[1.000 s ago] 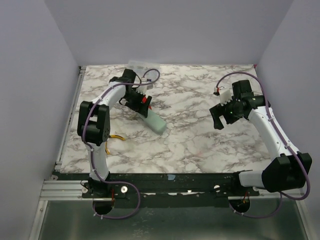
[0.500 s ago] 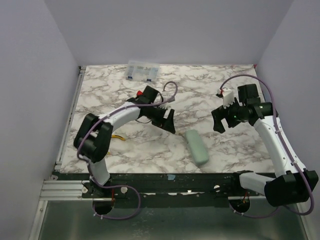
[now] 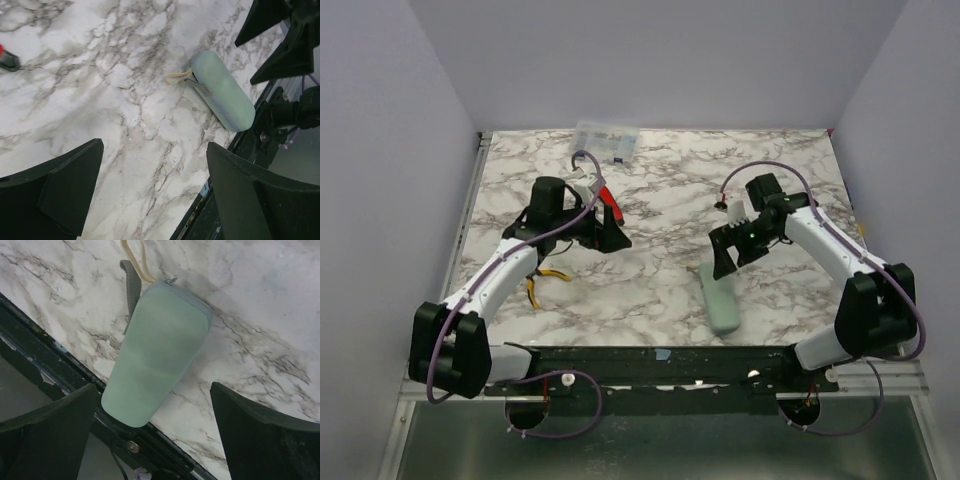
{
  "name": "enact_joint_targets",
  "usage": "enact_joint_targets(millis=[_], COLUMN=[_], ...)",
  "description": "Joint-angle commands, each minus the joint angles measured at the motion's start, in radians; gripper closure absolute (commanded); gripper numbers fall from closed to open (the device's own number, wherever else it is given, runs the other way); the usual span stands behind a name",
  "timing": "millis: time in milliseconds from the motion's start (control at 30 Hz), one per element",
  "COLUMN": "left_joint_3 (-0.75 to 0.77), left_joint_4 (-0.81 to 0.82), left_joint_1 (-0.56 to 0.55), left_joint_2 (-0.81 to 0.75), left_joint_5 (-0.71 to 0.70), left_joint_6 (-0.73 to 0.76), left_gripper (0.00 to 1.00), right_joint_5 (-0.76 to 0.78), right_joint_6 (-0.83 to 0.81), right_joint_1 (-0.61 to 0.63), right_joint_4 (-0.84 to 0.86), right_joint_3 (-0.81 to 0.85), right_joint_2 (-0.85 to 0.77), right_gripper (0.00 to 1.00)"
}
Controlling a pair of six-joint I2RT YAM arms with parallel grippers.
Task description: Open the umbrella
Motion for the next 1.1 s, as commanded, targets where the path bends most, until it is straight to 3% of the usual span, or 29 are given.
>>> enact_joint_targets(millis=[0,133,300,500,767,933,1067], left_joint_3=[0.008,-0.055,-0.142,-0.25,-0.367,-0.369,-0.387], left_joint_4=[-0.084,-0.085,-0.072,0.026,0.236,0.153,0.166], left_joint_1=[0.105,0.169,0.189,0.189,0.185,0.143,0.096], left_joint_2=[-0.086,-0.179,-0.301,-0.381,-0.477,-0.46,-0.465], left_joint_5=[-0.016,-0.026,-0.043,-0.045,-0.122,-0.077,-0.062], left_joint_6=[0.031,0.03,0.043,-0.011,-0.054,0.067,0.107], left_gripper=[0.13,0.1,0.02,0.02,0.02,0.02,0.02], right_joint_5=[-0.097,-0.139,-0.108,0.028,0.184,0.191,0.184], right_joint_6=[0.057,0.071,0.034,-0.064,-0.239,-0.368,-0.484], right_joint_1=[0.058,0.094,0.249,0.368,0.383,0.389,0.39], right_joint_4=[0.013,0.045,0.074,0.107,0.118,0.188,0.238], right_joint_3=[0.011,0.006,0.113,0.257,0.002,-0.183,-0.24], right_joint_2=[0.095,0.203,0.29,0.323,0.02,-0.149,-0.163], right_gripper=[0.02,0.0,0.0,0.0,0.0,0.0,0.0])
